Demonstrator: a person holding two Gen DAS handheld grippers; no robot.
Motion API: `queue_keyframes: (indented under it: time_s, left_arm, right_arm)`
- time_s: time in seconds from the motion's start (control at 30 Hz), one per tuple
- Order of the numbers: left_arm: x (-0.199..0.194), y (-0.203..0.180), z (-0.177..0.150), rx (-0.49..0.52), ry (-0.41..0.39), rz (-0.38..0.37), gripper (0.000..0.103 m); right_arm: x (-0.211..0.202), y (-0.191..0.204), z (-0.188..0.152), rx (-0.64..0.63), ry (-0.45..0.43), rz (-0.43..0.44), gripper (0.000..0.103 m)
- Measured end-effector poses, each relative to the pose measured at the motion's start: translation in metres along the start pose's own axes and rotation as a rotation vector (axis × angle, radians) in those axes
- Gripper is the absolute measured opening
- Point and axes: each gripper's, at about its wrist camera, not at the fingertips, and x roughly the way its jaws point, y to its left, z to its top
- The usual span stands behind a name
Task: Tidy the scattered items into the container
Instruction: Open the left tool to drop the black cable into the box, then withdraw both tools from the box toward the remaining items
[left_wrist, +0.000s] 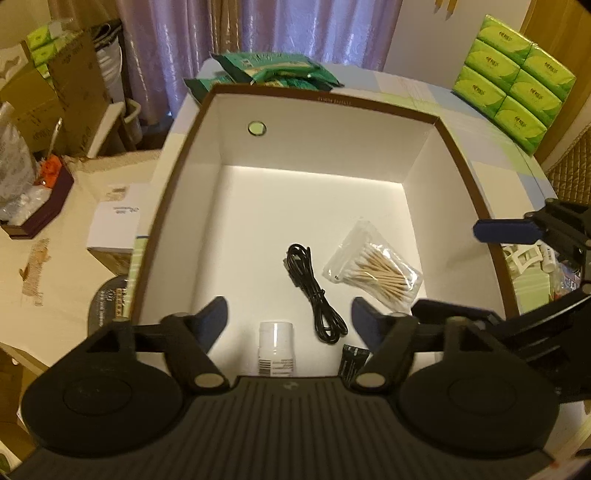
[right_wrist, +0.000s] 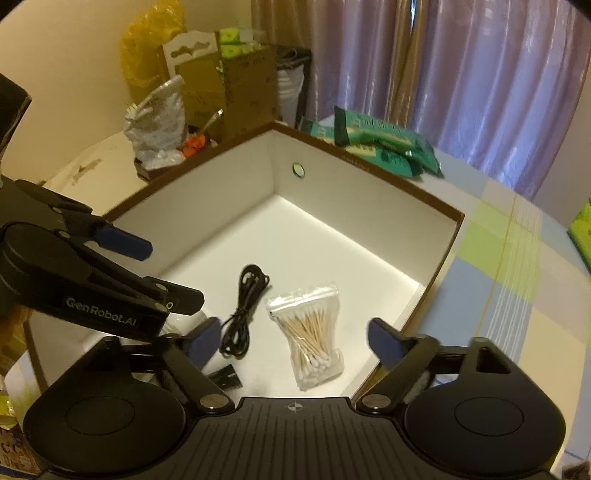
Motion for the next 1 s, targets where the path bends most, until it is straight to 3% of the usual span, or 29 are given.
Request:
queue_keyframes:
  time_s: [0.17,0.4,1.0]
  left_arm:
    - [-0.016,0.000,-0.003,0.001,-0.022,0.007,0.083]
    - [-0.033,-0.004,-0.009,0.008,-0.044,0.023,0.091]
    - [-0.078,-0.021,-0.034,-0.001,-0.100,0.049,0.093]
  right_arm:
    - [-0.014,0.004,-0.003,0.008,-0.034,-0.003,0.101]
    - [-0.028,0.005,-0.009,0.037,-0.052,0.005,0.101]
    - [-0.066,0.017,-0.031,0.052,-0.093,0.041,0.101]
